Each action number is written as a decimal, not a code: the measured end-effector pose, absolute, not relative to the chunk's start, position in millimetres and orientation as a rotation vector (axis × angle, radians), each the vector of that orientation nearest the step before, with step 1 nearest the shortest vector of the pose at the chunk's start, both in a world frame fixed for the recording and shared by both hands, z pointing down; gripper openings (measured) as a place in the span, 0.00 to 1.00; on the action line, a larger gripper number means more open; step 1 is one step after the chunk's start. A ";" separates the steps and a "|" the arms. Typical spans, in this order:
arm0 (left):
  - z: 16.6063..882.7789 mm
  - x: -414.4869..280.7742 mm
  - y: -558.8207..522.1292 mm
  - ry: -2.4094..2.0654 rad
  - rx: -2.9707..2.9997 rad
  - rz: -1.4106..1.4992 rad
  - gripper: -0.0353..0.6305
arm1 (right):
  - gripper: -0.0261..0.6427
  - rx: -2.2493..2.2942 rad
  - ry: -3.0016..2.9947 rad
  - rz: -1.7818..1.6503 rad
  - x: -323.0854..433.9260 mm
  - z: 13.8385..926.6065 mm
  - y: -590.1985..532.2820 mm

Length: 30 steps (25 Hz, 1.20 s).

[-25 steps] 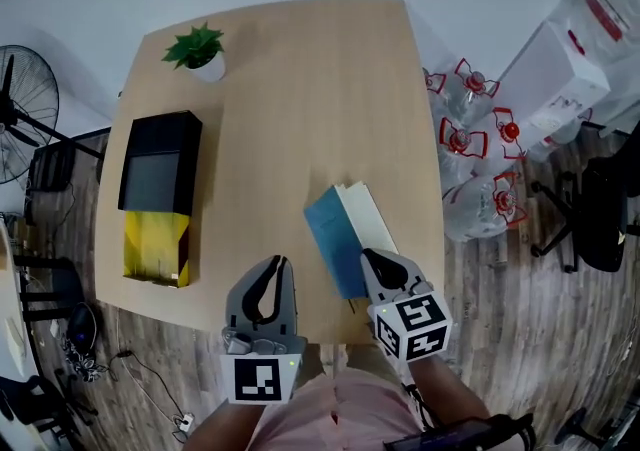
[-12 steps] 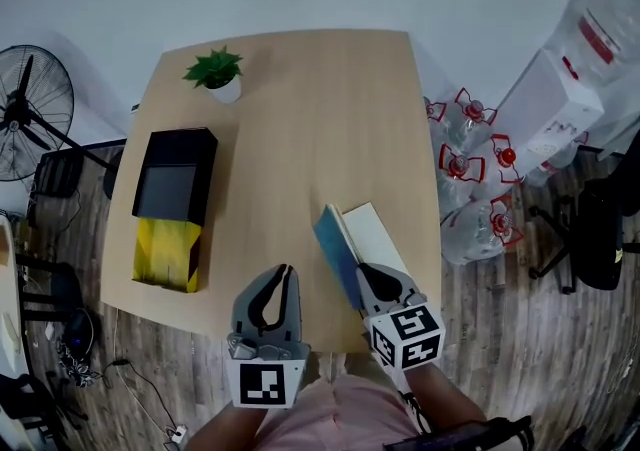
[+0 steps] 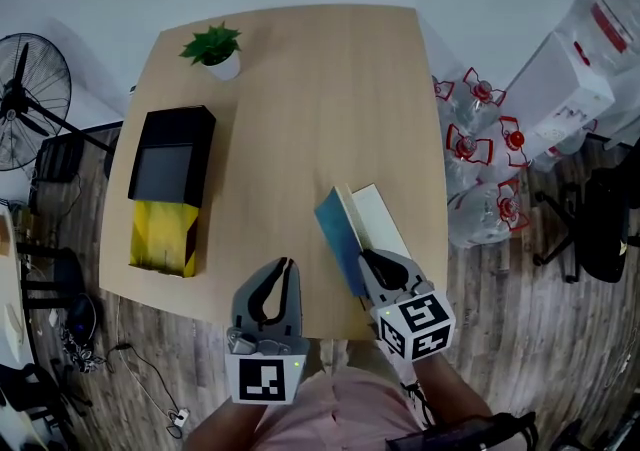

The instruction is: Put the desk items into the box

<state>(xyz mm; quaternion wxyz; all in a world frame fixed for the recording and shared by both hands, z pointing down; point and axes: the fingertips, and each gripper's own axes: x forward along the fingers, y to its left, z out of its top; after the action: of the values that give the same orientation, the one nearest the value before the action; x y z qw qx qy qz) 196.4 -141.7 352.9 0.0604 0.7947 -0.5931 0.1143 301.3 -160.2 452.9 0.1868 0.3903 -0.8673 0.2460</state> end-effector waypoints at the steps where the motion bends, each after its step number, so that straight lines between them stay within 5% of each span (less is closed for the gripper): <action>1: 353.1 197.2 -141.5 -1.793 2.406 0.344 0.09 | 0.10 1.079 -2.448 0.712 300.2 455.9 -159.7; 4: 353.7 197.4 -140.6 -1.794 2.392 0.341 0.09 | 0.25 1.044 -2.432 0.787 298.4 471.2 -158.0; 14: 355.3 193.4 -139.3 -1.812 2.378 0.346 0.09 | 0.06 1.101 -2.329 0.771 305.7 486.8 -163.6; 30: 306.3 180.8 -130.1 -2.041 2.343 0.199 0.09 | 0.05 1.095 -2.555 0.704 295.5 396.2 -179.6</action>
<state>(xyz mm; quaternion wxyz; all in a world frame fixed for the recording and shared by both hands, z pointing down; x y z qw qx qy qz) 180.8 -130.1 306.3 0.0140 0.7523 -0.6556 0.0639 295.5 -179.6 396.2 0.1364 0.3784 -0.8827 0.2431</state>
